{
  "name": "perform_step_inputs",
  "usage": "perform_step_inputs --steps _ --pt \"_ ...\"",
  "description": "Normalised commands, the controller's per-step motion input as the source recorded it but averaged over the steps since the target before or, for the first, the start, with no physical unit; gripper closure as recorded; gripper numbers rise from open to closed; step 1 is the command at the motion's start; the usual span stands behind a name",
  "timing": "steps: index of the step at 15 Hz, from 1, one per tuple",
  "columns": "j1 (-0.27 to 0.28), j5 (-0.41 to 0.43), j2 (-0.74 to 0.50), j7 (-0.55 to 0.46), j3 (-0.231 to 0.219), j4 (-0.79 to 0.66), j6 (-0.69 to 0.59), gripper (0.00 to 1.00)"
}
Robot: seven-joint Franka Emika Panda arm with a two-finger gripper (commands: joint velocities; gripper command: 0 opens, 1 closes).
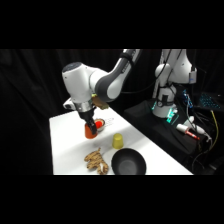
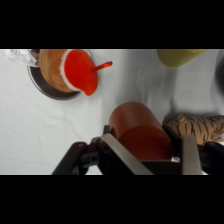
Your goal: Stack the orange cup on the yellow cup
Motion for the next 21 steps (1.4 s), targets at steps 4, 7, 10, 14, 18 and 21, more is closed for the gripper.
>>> perform_step_inputs --steps 4,7,10,14,18,21 --pt "0.064 -0.069 -0.44 0.15 0.050 -0.52 0.08 0.46" --pt "0.071 -0.093 -0.39 0.18 0.050 -0.48 0.13 0.46" --pt "0.059 -0.102 -0.37 0.18 0.049 -0.46 0.15 0.46" --pt "0.016 -0.065 -0.33 0.14 0.046 -0.42 0.20 0.46" --pt "-0.019 0.011 -0.22 0.05 0.054 -0.31 0.21 0.46" --pt "-0.029 0.056 -0.18 -0.01 0.065 -0.24 0.18 0.46"
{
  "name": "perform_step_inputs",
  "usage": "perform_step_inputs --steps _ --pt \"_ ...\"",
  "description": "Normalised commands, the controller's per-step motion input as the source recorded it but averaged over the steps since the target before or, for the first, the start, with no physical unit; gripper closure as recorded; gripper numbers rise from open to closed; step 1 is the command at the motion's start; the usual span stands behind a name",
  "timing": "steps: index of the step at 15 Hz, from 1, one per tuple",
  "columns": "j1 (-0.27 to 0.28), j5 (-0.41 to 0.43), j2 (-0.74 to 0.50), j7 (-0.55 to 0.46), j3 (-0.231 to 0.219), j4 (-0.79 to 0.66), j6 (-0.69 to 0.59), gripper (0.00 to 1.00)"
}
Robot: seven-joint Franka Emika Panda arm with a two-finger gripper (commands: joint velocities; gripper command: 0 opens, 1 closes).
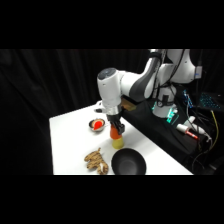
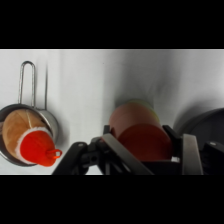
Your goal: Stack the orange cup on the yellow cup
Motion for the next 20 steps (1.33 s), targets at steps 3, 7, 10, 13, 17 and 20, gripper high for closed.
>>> perform_step_inputs --steps 3,7,10,13,17,20 --pt "-0.017 0.066 -0.17 -0.05 0.078 -0.20 0.15 0.46" --pt "0.010 0.034 -0.15 -0.05 0.065 -0.15 0.11 0.46" --pt "-0.012 0.047 -0.09 -0.09 0.029 -0.10 0.11 0.46" --pt "-0.037 0.038 -0.04 -0.11 0.001 -0.05 0.13 0.03" --pt "-0.050 0.026 -0.01 -0.14 -0.006 0.00 0.12 0.00" --pt "-0.035 0.002 -0.05 -0.14 -0.003 0.06 0.02 0.00"
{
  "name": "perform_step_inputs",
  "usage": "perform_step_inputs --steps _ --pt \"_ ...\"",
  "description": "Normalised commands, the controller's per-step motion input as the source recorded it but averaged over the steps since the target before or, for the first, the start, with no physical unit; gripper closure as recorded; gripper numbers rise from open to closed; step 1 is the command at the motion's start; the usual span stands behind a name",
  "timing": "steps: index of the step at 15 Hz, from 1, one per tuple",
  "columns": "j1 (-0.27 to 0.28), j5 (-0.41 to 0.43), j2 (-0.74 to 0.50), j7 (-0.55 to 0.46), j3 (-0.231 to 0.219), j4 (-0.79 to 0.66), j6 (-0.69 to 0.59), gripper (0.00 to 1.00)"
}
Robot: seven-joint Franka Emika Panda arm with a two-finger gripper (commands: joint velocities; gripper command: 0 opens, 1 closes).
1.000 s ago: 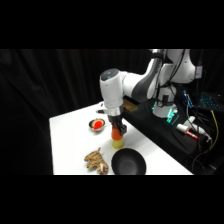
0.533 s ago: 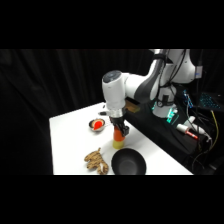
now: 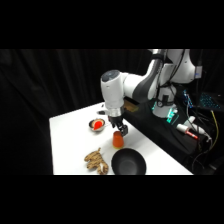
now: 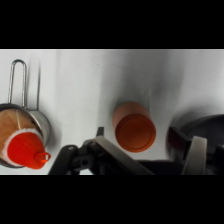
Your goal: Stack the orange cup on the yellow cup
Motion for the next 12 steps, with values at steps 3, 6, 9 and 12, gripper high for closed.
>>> perform_step_inputs --steps 3,6,9,12 --pt "-0.004 -0.074 -0.17 -0.13 -0.002 0.07 -0.18 0.00" --pt "-0.011 -0.036 -0.29 -0.14 0.014 0.06 -0.32 0.00" --pt "-0.022 -0.004 -0.34 -0.11 0.022 0.05 -0.36 0.00" --pt "-0.058 0.102 -0.28 -0.20 0.031 0.07 -0.28 0.00"
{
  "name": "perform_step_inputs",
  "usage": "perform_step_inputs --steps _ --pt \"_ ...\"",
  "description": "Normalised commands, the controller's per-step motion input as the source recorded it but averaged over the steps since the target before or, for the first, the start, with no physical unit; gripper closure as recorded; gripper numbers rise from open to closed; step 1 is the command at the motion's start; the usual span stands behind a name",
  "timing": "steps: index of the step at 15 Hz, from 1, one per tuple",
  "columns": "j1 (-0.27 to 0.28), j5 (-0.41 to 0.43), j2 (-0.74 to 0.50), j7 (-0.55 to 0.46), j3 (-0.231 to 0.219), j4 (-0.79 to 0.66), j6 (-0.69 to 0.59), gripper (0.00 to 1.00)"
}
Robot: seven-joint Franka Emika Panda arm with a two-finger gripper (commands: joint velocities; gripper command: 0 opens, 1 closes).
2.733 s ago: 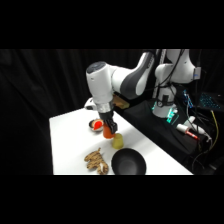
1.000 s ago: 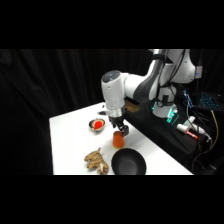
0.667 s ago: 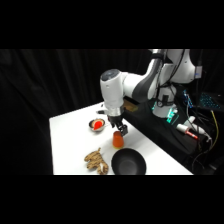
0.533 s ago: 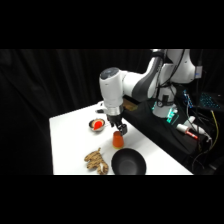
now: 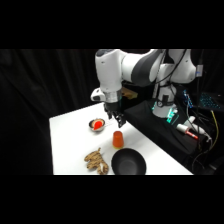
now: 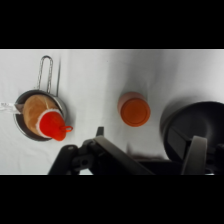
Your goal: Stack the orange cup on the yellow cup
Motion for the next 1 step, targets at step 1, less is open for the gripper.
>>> perform_step_inputs --steps 1 --pt "-0.078 0.190 -0.22 -0.28 0.033 0.07 -0.18 0.00"
